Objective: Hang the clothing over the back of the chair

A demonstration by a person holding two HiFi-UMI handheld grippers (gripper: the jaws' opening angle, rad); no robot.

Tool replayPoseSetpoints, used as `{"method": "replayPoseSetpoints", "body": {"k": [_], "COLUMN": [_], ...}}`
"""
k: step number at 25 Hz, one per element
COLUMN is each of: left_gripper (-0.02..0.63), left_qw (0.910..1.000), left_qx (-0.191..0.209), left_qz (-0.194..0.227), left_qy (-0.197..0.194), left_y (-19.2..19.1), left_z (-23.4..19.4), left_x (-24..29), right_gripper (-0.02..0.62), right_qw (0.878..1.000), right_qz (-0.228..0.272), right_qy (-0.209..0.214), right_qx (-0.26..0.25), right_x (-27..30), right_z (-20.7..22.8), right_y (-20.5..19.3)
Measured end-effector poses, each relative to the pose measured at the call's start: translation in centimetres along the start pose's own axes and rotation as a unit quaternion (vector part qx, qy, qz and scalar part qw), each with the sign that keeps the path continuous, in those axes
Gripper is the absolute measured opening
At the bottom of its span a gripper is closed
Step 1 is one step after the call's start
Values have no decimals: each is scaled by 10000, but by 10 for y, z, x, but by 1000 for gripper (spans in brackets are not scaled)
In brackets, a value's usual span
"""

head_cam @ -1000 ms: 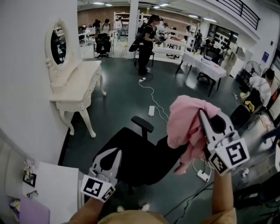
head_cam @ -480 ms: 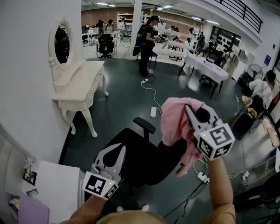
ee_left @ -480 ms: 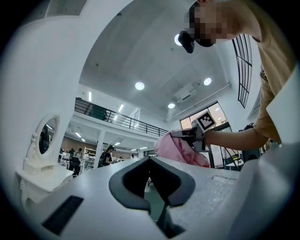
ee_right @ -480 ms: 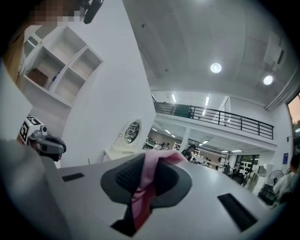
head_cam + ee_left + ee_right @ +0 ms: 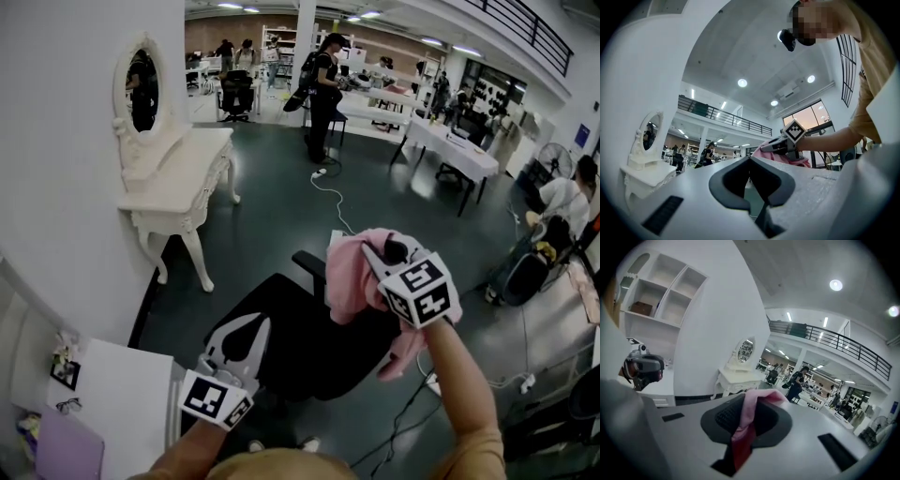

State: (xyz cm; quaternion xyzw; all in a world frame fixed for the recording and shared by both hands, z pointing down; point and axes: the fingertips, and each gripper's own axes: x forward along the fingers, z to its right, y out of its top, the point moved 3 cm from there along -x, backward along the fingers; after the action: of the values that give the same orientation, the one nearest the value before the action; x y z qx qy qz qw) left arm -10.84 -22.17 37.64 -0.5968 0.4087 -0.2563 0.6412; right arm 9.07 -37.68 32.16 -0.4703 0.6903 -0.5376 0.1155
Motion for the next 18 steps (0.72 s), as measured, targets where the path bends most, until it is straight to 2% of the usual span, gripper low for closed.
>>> {"method": "replayPoseSetpoints", "body": {"k": [6,12,15,18], "left_gripper": [3,3,3,3], "left_qw": [9999,9998,9998,9998], "left_qx": [1,65,77,88], "left_qz": [-93,-76,-77,-81], "left_qy": [115,188,174,130], "left_y": [-6,-2,-1,-2], "left_z": [-4,-10,-9,-6], "left_x": [-6,-10,-11,-12], "right_gripper": [55,78,132,157], "right_qw": [9920,9838,9714,9616], "right_qz": [-1107,-1563,-1979,-2256], "right_qy": [576,853,1202,1231], "right_qx": [-171,-182,-526,-967], "right_x": [39,46,47,43], "right_z": [-19,-25,-38,-46], "right_y": [-39,-52,-54,-58]}}
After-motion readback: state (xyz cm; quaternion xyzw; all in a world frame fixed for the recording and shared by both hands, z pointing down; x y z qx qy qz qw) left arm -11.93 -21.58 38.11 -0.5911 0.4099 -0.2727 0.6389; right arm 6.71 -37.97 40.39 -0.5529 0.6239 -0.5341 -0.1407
